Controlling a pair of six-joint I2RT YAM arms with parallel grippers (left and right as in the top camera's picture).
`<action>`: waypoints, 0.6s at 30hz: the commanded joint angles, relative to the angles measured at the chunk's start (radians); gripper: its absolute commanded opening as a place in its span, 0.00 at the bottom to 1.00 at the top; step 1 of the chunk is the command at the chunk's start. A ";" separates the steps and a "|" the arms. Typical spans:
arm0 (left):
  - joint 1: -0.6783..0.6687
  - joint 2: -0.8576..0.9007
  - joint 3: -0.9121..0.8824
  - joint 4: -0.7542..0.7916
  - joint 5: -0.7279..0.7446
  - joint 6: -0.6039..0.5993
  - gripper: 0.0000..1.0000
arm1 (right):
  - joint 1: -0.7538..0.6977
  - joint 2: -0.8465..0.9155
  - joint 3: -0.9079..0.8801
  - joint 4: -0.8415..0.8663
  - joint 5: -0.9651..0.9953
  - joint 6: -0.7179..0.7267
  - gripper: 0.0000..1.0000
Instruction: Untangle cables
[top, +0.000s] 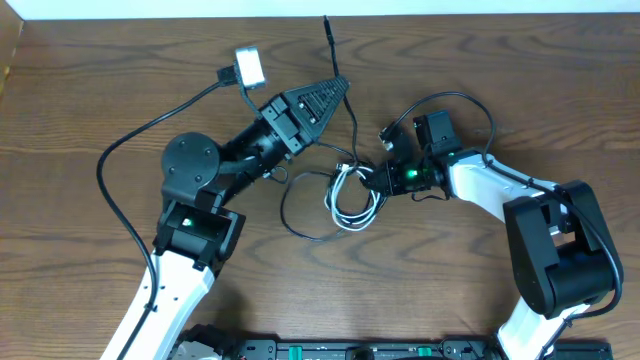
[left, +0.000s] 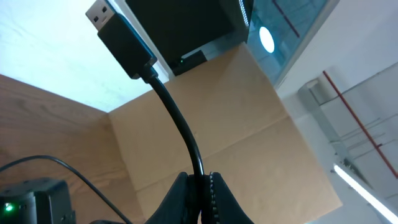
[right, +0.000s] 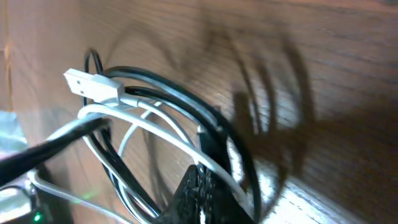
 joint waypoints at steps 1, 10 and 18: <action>0.035 -0.026 0.021 0.012 0.019 -0.032 0.08 | 0.003 0.006 0.016 0.013 0.043 0.037 0.01; 0.095 -0.026 0.021 -0.206 0.087 0.074 0.07 | -0.039 -0.121 0.021 -0.108 0.209 0.105 0.01; 0.106 -0.026 0.021 -0.516 0.087 0.344 0.08 | -0.043 -0.338 0.021 -0.330 0.595 0.167 0.01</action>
